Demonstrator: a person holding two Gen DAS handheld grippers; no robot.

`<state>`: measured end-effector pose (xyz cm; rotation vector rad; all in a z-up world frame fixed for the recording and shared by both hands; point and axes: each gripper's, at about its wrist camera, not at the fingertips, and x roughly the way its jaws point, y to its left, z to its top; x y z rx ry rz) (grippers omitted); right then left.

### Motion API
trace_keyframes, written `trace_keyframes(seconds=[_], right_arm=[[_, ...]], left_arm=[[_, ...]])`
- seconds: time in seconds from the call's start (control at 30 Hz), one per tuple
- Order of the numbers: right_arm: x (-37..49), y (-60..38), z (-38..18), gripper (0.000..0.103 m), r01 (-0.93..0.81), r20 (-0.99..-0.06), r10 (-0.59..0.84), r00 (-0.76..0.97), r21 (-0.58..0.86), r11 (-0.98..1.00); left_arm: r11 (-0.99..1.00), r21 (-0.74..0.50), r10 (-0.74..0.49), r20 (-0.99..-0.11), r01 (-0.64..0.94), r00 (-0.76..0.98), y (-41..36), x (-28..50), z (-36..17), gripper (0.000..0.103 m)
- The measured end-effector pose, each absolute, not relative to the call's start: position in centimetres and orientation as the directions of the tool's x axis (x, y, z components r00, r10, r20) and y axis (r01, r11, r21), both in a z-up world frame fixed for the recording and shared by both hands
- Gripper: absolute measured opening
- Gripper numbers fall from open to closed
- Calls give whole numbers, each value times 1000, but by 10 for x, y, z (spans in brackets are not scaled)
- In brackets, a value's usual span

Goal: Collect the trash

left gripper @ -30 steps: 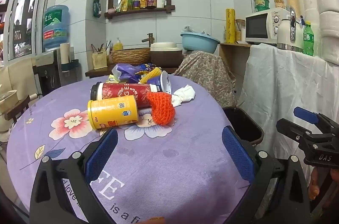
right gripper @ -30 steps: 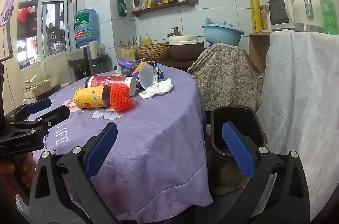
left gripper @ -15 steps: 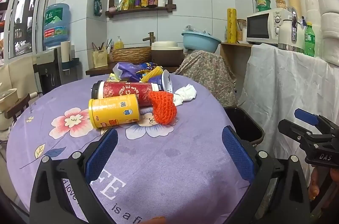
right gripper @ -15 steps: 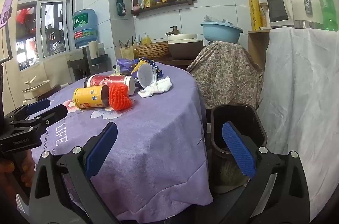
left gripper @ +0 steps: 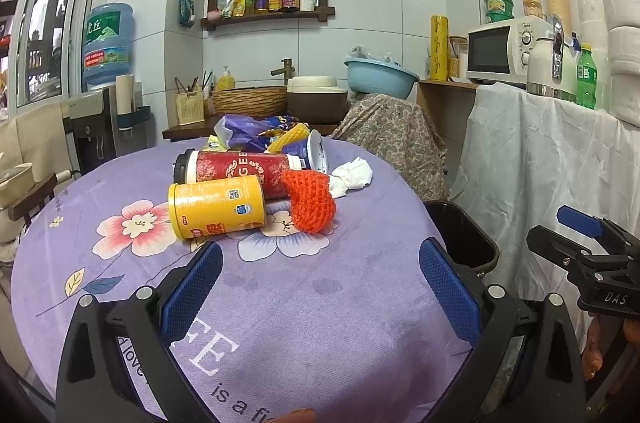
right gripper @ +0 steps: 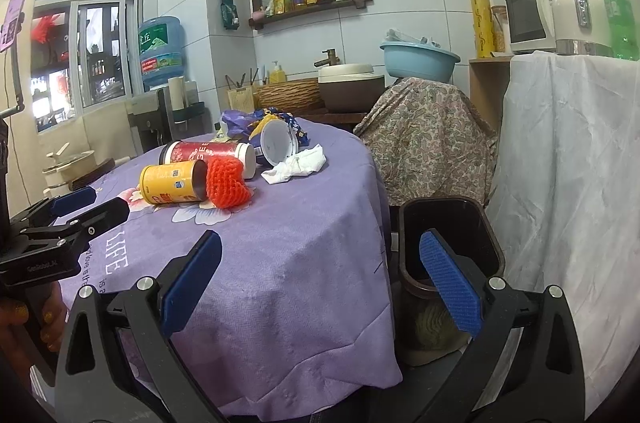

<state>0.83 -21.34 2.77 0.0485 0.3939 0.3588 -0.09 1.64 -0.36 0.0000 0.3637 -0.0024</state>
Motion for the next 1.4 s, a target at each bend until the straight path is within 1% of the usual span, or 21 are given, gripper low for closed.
trace_keyframes(seconds=[1.4], right_arm=[[7,-207,28,98,-346,-385,366,847,122,930]], left_arm=[[1000,-13,0,-364,-5,932,21,3,-8,98]])
